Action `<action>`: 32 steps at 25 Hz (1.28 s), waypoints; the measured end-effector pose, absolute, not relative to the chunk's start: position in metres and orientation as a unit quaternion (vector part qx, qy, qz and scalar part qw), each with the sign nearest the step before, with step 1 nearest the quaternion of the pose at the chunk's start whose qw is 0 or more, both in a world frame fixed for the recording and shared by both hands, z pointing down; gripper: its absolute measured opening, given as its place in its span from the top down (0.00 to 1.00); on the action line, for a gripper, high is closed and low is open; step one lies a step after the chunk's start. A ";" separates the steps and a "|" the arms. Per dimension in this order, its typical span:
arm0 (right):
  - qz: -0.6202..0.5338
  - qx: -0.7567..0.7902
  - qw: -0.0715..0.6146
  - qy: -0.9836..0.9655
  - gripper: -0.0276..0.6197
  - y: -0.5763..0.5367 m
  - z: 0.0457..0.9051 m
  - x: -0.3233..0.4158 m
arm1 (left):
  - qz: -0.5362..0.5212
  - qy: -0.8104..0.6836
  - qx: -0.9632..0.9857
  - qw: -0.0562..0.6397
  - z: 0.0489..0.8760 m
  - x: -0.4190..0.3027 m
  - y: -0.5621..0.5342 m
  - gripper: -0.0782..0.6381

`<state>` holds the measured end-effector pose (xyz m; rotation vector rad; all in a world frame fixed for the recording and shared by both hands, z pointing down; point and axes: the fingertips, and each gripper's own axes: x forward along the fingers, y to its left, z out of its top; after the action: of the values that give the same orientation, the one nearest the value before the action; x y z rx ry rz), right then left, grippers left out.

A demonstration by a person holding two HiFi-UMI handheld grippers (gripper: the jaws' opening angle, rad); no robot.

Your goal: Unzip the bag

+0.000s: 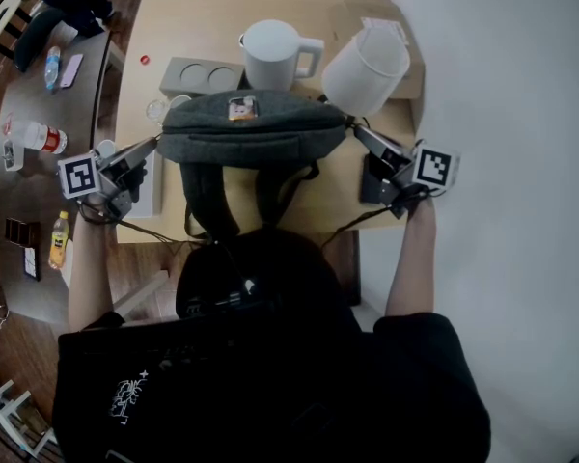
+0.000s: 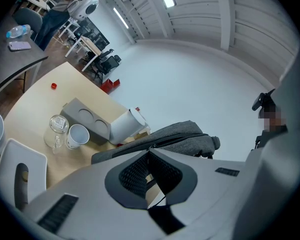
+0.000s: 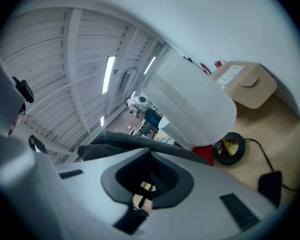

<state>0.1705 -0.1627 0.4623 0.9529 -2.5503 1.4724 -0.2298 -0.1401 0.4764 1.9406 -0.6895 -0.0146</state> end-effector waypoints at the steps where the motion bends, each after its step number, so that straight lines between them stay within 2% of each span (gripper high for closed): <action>1: 0.475 0.308 0.023 -0.824 0.94 -0.163 0.463 0.171 | -0.006 -0.287 0.807 0.515 0.476 -0.230 -0.140 0.88; 32: 0.481 0.298 0.015 -0.824 0.94 -0.163 0.467 0.166 | -0.010 -0.288 0.805 0.518 0.482 -0.231 -0.143 0.88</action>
<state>0.1664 -0.1634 0.4665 0.9283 -2.5660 1.4966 -0.2313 -0.1433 0.4821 1.9325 -0.6921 -0.0245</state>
